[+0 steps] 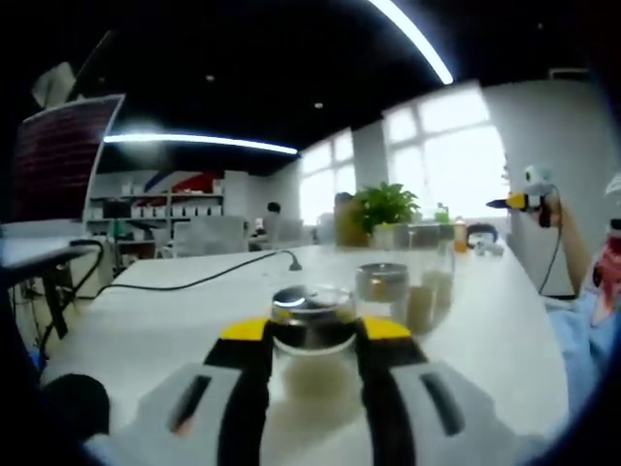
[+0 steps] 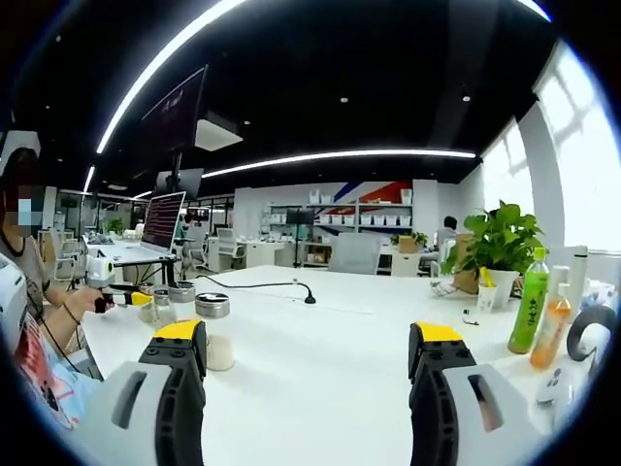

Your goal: Rotate the seasoning bottle until the label or dispensing opening points toward the visible target arrow and the bottle remains upright within the marked orientation range

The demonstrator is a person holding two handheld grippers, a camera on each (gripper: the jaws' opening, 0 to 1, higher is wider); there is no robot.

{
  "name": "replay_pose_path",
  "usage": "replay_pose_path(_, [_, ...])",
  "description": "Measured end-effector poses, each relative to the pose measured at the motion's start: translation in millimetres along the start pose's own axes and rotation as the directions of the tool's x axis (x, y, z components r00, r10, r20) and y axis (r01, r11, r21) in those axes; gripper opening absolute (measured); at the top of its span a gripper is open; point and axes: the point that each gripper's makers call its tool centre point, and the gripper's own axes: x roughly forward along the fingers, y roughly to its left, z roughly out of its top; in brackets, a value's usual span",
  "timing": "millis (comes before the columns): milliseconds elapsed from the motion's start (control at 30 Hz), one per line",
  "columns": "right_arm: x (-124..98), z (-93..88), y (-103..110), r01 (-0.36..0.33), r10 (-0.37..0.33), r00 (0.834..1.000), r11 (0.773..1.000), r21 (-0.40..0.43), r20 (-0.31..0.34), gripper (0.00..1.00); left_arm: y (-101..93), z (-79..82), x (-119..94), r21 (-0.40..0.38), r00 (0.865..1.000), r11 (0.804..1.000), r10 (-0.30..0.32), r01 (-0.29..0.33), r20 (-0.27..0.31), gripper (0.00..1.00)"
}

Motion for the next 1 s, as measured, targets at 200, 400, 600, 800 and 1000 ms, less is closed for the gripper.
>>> replay_pose_path(200, [2.4, -3.0, -2.1, 0.001, -0.001, 1.000, 1.000, 0.005, -0.010, 0.88, 0.1, -0.2, 2.6, 0.001, 0.999, 1.000, -0.023, 0.023, -0.026, 0.36])
replay_pose_path(400, [2.0, -4.3, -2.4, 0.000, 0.000, 1.000, 1.000, 0.008, -0.016, 0.88, 0.1, -0.4, 2.4, -0.010, 0.999, 0.999, -0.033, 0.033, -0.026, 0.36])
replay_pose_path(600, [-0.3, -1.5, -3.3, 0.007, -0.007, 1.000, 1.000, -0.001, -0.009, 0.88, 2.3, 12.0, -10.9, -0.013, 1.000, 1.000, -0.010, 0.010, -0.003, 0.56])
replay_pose_path(800, [0.5, -2.6, -4.0, 0.009, -0.009, 1.000, 1.000, -0.003, -0.016, 0.88, -3.0, 45.9, -26.1, -0.053, 0.997, 0.997, 0.060, -0.057, 0.048, 0.61])
replay_pose_path(1000, [-1.0, -1.0, -3.8, 0.010, -0.010, 1.000, 1.000, -0.012, -0.011, 0.88, -14.5, 81.8, -43.7, -0.033, 0.990, 0.995, 0.096, -0.093, 0.107, 0.56])
